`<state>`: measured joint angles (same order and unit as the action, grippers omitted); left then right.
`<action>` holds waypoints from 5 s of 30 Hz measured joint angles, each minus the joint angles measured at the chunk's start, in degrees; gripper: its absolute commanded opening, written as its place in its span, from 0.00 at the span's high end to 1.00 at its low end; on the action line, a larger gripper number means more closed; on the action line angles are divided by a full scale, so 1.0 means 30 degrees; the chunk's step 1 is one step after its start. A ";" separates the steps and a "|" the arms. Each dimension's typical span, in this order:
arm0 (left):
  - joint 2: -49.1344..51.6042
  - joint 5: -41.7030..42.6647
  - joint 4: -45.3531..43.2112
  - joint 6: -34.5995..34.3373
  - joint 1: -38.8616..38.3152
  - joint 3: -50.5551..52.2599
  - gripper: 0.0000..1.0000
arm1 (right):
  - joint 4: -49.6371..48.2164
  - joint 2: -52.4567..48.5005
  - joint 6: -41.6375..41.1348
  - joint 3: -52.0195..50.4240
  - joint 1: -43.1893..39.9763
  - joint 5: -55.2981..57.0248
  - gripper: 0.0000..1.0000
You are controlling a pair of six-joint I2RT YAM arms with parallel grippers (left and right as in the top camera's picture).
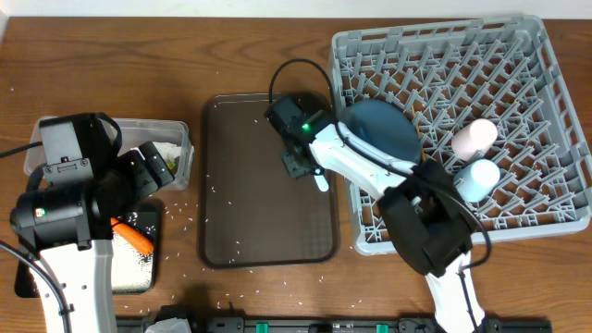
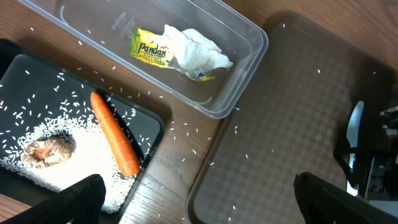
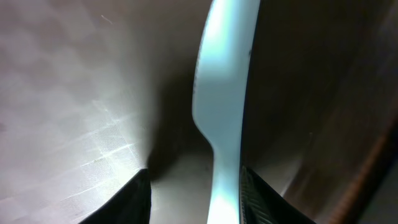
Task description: Sort waste into correct bins and load items into the dishwasher rack
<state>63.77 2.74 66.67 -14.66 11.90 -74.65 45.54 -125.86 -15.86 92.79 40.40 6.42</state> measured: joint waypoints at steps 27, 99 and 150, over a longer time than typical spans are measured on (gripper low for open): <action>0.0000 0.0007 0.0000 0.0000 0.0000 0.0000 0.02 | 0.0874 0.0721 0.0007 0.0044 -0.0051 -0.1166 0.99; 0.0000 0.0000 -0.0007 0.0000 0.0000 0.0000 0.02 | 0.4881 1.7566 0.3402 0.0087 -0.8794 -0.6834 0.01; 0.0022 -0.0007 0.0000 -0.0044 0.0007 0.0007 0.02 | -0.9398 4.1317 0.4065 -2.7729 -1.1271 0.0809 0.01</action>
<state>63.83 2.72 66.67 -14.79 11.92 -74.63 17.34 -1.91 -3.66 9.61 6.59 8.84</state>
